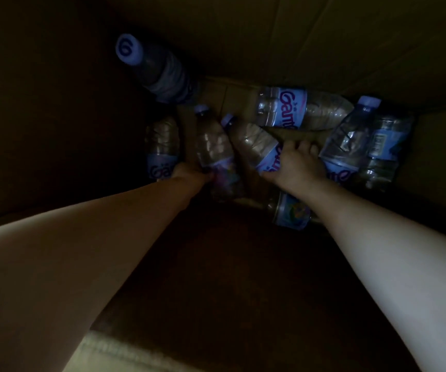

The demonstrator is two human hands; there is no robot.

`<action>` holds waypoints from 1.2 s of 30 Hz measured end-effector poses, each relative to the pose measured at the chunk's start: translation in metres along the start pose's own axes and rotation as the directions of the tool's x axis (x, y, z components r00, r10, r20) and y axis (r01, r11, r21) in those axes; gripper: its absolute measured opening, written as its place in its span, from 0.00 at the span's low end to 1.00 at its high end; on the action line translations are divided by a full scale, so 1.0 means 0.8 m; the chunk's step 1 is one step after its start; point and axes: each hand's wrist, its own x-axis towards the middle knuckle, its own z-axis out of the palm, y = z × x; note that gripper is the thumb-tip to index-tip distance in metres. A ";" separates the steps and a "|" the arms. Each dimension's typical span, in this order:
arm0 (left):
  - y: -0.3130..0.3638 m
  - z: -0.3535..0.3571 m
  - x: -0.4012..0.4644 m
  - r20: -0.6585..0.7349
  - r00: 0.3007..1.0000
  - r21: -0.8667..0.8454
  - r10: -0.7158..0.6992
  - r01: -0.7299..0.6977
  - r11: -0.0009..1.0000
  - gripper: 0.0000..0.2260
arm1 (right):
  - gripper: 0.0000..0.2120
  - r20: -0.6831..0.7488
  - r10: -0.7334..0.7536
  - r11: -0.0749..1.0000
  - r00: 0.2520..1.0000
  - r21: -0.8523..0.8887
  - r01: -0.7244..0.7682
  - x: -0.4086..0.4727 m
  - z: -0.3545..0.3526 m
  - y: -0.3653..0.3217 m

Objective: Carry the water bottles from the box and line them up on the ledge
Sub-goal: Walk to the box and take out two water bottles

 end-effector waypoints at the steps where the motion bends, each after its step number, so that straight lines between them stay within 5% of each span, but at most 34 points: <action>1: 0.002 0.005 0.003 0.026 0.999 -0.095 0.022 -0.019 0.995 0.20 | 0.43 0.005 0.000 1.000 1.000 -0.011 0.000 0.004 -0.001 0.000; 7: 0.014 0.050 0.013 0.064 0.998 -0.393 0.001 0.025 0.919 0.23 | 0.44 0.035 -0.056 0.995 0.998 0.081 0.053 0.013 0.009 0.001; 12: 0.015 0.072 0.027 0.077 0.980 -0.564 -0.184 0.195 0.803 0.28 | 0.41 -0.060 -0.106 0.984 0.993 0.138 0.113 0.019 0.019 0.005; 17: 0.013 0.062 0.017 0.081 0.969 -0.603 -0.233 0.233 0.763 0.26 | 0.38 0.030 -0.057 0.926 0.998 0.376 0.042 0.013 0.013 0.006; 22: 0.017 0.023 -0.027 0.090 0.967 -0.542 -0.239 0.249 0.803 0.31 | 0.28 0.136 -0.034 0.720 0.990 0.690 -0.070 -0.042 -0.002 -0.009; 25: 0.024 -0.007 -0.067 0.192 0.942 -0.490 -0.274 0.334 0.805 0.33 | 0.26 0.177 -0.012 0.685 0.984 0.718 -0.121 -0.084 -0.029 -0.024; 30: 0.027 -0.054 -0.142 0.224 0.958 -0.448 -0.179 0.264 0.854 0.32 | 0.27 0.248 0.074 0.635 0.966 0.735 -0.237 -0.162 -0.085 -0.057; 36: 0.037 -0.143 -0.268 0.242 0.966 -0.476 -0.090 0.199 0.856 0.33 | 0.23 0.291 -0.031 0.497 0.956 0.835 -0.238 -0.283 -0.155 -0.100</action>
